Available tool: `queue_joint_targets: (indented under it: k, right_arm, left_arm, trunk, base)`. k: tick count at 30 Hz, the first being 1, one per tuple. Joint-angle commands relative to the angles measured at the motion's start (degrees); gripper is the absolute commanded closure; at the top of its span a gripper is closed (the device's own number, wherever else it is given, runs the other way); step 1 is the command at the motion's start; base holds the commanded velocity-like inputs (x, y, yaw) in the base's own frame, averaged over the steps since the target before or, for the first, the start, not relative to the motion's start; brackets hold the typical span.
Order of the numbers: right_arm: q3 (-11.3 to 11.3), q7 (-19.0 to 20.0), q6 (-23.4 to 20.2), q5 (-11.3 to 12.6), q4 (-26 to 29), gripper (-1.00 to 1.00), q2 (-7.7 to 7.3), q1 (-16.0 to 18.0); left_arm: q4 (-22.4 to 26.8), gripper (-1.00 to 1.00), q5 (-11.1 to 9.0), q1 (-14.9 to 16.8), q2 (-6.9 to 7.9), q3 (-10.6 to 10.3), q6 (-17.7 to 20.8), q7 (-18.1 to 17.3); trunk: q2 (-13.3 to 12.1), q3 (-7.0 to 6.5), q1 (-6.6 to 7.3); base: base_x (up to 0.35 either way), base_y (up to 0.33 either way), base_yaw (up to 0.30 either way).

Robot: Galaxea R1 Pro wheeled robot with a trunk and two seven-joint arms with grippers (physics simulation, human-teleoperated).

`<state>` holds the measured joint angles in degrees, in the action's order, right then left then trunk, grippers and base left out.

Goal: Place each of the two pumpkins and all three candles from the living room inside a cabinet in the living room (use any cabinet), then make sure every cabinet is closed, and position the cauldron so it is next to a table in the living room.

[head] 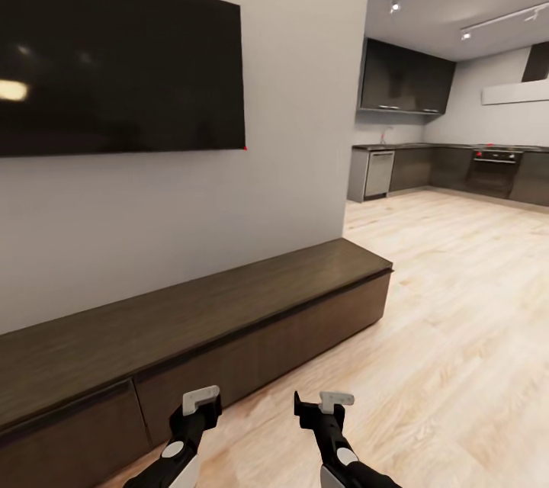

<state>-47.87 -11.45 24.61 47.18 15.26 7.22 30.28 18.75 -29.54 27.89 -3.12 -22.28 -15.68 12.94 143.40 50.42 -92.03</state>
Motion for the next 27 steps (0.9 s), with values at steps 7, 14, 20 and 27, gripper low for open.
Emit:
queue_joint_targets:
  k: [7,14,20,27]
  right_arm:
    - [-0.55,-0.41,0.11,0.31,-0.19,-1.0,-0.02,0.04]
    - [-0.55,-0.49,0.09,0.35,-0.27,-1.0,-0.02,0.04]
    - [-0.55,-0.55,0.09,0.37,-0.31,-1.0,0.0,0.04]
    - [-0.55,-0.59,0.09,0.37,-0.36,-1.0,0.06,0.04]
  left_arm:
    - [-0.03,-1.0,-0.27,0.06,-0.04,-0.49,-0.23,0.42]
    - [-0.03,-1.0,-0.27,0.06,-0.04,-0.49,-0.25,0.42]
    - [-0.03,-1.0,-0.31,0.06,-0.04,-0.49,-0.24,0.42]
    - [-0.03,-1.0,-0.34,0.06,-0.04,-0.49,-0.23,0.42]
  trunk:
    - [0.02,-0.23,0.0]
    - [0.02,-0.51,0.0]
    - [0.02,-0.7,0.0]
    - [0.02,-0.76,0.0]
  base:
    - [0.139,-0.253,0.235]
    - [0.098,-0.264,0.27]
    - [0.023,-0.273,0.275]
    - [0.001,-0.276,0.282]
